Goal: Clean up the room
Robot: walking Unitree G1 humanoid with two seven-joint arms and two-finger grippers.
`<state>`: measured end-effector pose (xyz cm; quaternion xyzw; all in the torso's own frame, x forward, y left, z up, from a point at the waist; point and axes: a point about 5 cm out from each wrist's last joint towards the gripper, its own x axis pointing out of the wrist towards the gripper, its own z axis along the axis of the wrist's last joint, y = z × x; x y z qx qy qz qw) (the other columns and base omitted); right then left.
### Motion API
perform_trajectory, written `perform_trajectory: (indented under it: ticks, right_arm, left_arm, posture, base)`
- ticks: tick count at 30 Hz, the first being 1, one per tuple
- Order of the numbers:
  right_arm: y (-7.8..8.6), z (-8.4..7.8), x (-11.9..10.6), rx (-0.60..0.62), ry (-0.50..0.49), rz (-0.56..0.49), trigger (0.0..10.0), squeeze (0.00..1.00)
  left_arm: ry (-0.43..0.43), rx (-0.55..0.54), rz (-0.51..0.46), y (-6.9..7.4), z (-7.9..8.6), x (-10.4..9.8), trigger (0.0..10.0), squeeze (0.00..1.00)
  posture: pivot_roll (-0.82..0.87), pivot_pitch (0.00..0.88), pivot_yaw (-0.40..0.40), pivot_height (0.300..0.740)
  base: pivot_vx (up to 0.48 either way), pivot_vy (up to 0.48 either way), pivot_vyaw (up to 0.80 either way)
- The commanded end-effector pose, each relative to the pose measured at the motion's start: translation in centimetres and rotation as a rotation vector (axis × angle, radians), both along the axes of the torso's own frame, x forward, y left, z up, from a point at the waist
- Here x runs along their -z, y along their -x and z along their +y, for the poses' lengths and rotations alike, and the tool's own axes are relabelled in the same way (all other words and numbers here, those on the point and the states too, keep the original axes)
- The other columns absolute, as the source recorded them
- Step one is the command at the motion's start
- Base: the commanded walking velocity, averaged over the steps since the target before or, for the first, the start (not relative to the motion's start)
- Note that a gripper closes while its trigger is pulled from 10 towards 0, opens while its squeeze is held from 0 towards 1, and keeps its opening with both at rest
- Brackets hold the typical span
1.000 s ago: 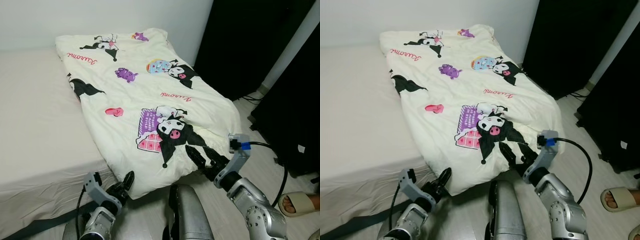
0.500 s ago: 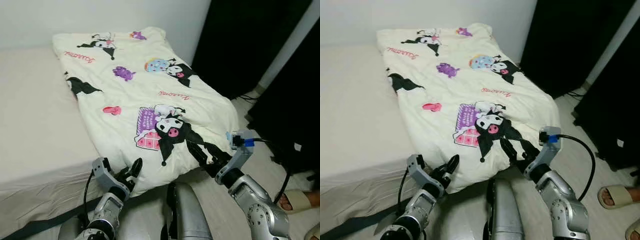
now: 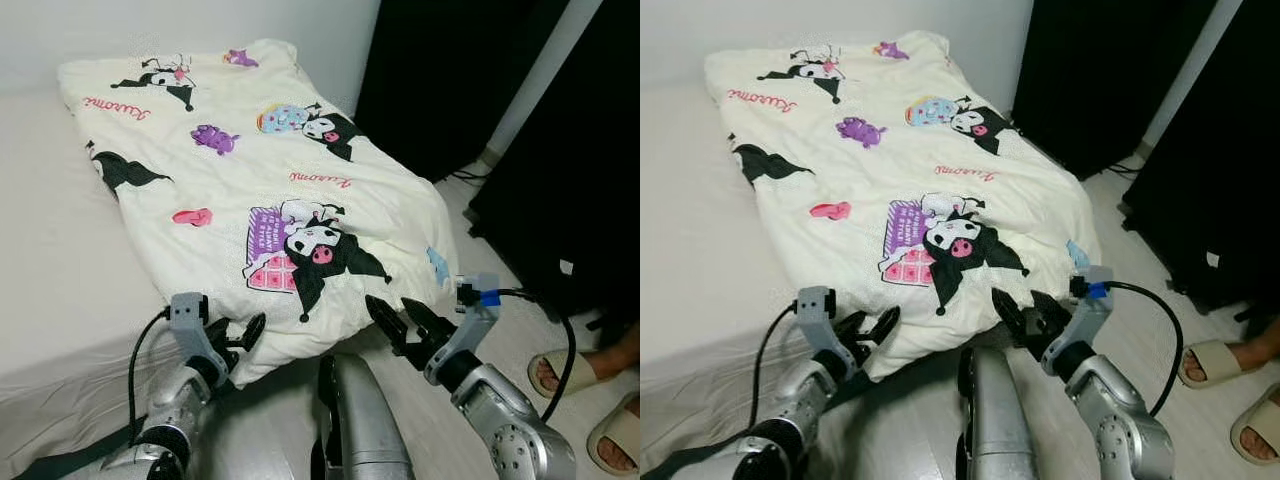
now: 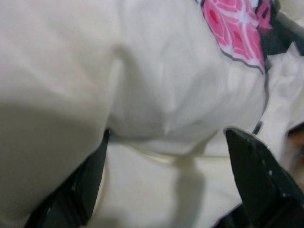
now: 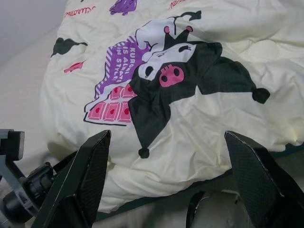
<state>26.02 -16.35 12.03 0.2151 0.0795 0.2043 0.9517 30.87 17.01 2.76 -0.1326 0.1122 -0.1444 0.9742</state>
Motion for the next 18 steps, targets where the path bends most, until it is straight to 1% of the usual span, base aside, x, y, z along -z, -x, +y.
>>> perform_trajectory:
  ticks: [1, 3, 5, 6, 7, 8, 9, 10, 11, 12, 13, 14, 16, 17, 18]
  right_arm:
    - [0.4, 0.1, 0.2, -0.002, -0.009, 0.017, 10.0, 0.00]
    - [0.6, 0.1, 0.3, -0.002, -0.008, 0.024, 10.0, 0.00]
    - [0.7, 0.1, 0.3, -0.001, -0.008, 0.026, 10.0, 0.00]
    - [0.7, 0.0, 0.4, 0.000, -0.007, 0.028, 10.0, 0.00]
    - [0.7, 0.0, 0.4, 0.000, -0.007, 0.028, 10.0, 0.00]
    - [0.8, 0.0, 0.4, 0.001, -0.006, 0.029, 10.0, 0.00]
    - [0.9, -0.1, 0.4, 0.004, -0.006, 0.031, 10.0, 0.00]
    - [0.9, -0.1, 0.5, 0.007, -0.005, 0.033, 10.0, 0.00]
    - [0.9, -0.1, 0.5, 0.007, -0.005, 0.033, 10.0, 0.00]
    - [0.9, -0.2, 0.6, 0.011, -0.003, 0.039, 10.0, 0.00]
    - [0.9, -0.2, 0.6, 0.011, -0.003, 0.039, 10.0, 0.00]
    - [0.9, -0.2, 0.6, 0.012, -0.003, 0.041, 10.0, 0.00]
    - [0.9, -0.2, 0.6, 0.012, -0.003, 0.041, 10.0, 0.00]
    - [1.0, -0.2, 0.7, 0.012, -0.002, 0.043, 10.0, 0.00]
    - [1.1, -0.2, 0.8, 0.013, 0.000, 0.048, 10.0, 0.00]
  left_arm:
    - [-0.087, -0.058, 0.016, 0.4, 1.4, 0.3, 10.0, 0.00]
    - [-0.131, -0.136, 0.057, 0.9, 2.6, 0.9, 10.0, 0.00]
    - [-0.131, -0.153, 0.069, 1.1, 2.9, 1.1, 10.0, 0.00]
    - [-0.107, -0.162, 0.085, 1.4, 3.1, 1.5, 10.0, 0.00]
    - [-0.107, -0.162, 0.085, 1.4, 3.1, 1.5, 10.0, 0.00]
    - [-0.039, -0.158, 0.114, 2.0, 3.1, 2.1, 10.0, 0.00]
    - [0.049, -0.143, 0.152, 2.9, 3.0, 2.9, 10.0, 0.00]
    - [0.119, -0.123, 0.183, 3.7, 2.9, 3.7, 10.0, 0.00]
    - [0.119, -0.123, 0.183, 3.7, 2.9, 3.7, 10.0, 0.00]
    - [0.146, -0.131, 0.260, 6.0, 3.7, 5.4, 10.0, 0.00]
    - [0.146, -0.131, 0.260, 6.0, 3.7, 5.4, 10.0, 0.00]
    - [0.135, -0.148, 0.285, 6.7, 4.2, 5.8, 10.0, 0.00]
    - [0.135, -0.148, 0.285, 6.7, 4.2, 5.8, 10.0, 0.00]
    - [0.132, -0.199, 0.304, 7.4, 5.1, 6.2, 10.0, 0.00]
    - [0.158, -0.300, 0.314, 8.0, 6.4, 6.4, 10.0, 0.00]
  posture:
    - [-0.24, 0.273, -0.083, 0.387]
    - [-0.24, 0.275, -0.079, 0.387]
    - [-0.24, 0.275, -0.079, 0.387]
    - [-0.24, 0.276, -0.073, 0.387]
    - [-0.24, 0.276, -0.073, 0.387]
    - [-0.24, 0.276, -0.070, 0.387]
    - [-0.23, 0.275, -0.069, 0.387]
    - [-0.23, 0.276, -0.068, 0.387]
    - [-0.23, 0.276, -0.068, 0.387]
    - [-0.23, 0.283, -0.067, 0.387]
    - [-0.23, 0.283, -0.067, 0.387]
    - [-0.23, 0.283, -0.067, 0.387]
    - [-0.23, 0.283, -0.067, 0.387]
    - [-0.23, 0.288, -0.067, 0.387]
    - [-0.22, 0.288, -0.069, 0.387]
  base:
    - [0.000, 0.000, 0.00]
    - [0.000, 0.000, 0.00]
    - [0.000, 0.000, 0.00]
    - [0.000, 0.000, 0.00]
    - [0.000, 0.000, 0.00]
    - [0.000, 0.000, 0.00]
    - [0.000, 0.000, 0.00]
    - [0.000, 0.000, 0.00]
    - [0.000, 0.000, 0.00]
    - [0.000, 0.000, 0.00]
    - [0.000, 0.000, 0.00]
    - [0.000, 0.000, 0.00]
    - [0.000, 0.000, 0.00]
    - [0.000, 0.000, 0.00]
    - [0.000, 0.000, 0.00]
